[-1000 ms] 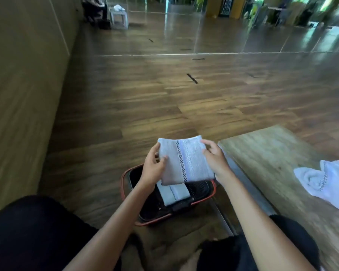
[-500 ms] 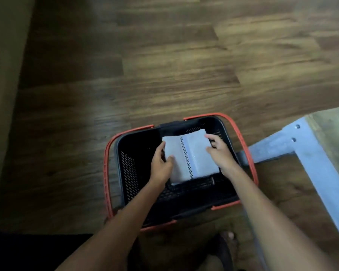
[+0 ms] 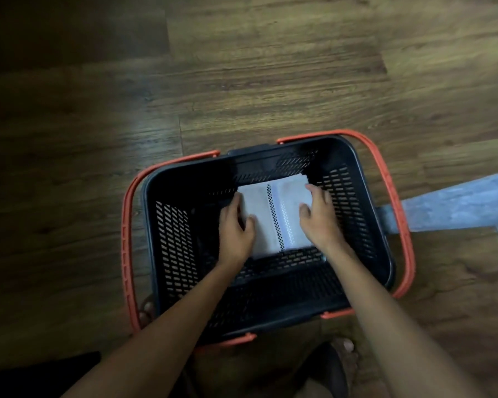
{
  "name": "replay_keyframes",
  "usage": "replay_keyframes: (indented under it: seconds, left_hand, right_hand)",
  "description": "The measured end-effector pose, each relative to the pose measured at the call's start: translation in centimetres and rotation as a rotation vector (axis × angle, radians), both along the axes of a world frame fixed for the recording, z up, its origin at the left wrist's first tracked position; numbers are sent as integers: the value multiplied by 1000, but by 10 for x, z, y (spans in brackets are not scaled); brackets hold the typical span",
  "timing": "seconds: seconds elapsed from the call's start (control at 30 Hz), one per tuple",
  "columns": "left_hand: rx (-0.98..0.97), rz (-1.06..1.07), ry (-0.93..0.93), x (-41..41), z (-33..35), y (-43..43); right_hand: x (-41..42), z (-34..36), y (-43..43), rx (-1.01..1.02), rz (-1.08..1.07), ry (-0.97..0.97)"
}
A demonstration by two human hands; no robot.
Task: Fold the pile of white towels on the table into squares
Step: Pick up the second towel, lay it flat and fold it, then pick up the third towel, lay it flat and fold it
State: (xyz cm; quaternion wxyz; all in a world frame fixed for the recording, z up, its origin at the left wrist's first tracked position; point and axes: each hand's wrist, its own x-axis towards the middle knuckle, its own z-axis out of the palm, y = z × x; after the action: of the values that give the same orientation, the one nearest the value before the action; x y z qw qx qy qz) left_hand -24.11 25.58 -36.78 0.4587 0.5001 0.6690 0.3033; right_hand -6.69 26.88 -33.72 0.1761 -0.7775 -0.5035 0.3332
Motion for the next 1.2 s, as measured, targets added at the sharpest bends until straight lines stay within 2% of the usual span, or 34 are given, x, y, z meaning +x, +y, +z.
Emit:
replay_keyframes:
  seconds: [0.07,0.13,0.23,0.37,0.53,0.7,0.87,1.2]
  left_hand:
    - [191,-169,296,-2,3,-3]
    - [242,-388,533,-2,0,-2]
    - [138,-625,757,-4,-17,1]
    - [166,-672,872,-6,-31,6]
    - [57,-731,893,-1,-15,12]
    - [88,-699,911,-15,43,15]
    - [280,-650,865,-24,141,17]
    - [720,-665,834,-19,373,-13]
  right_hand:
    - [-9,4,-4,79,189,-333]
    - [-12,-2,-6,77,371,-497]
    - [-6,-23,-9,-105,558,-664]
    - [-3,-41,-5,-130,581,-662]
    - [-3,-30,0,-164,572,-616]
    - [-13,29,-18,-140,495,-563]
    - [-14,131,-33,-72,426,-602]
    - [-6,369,-102,200,50,-591]
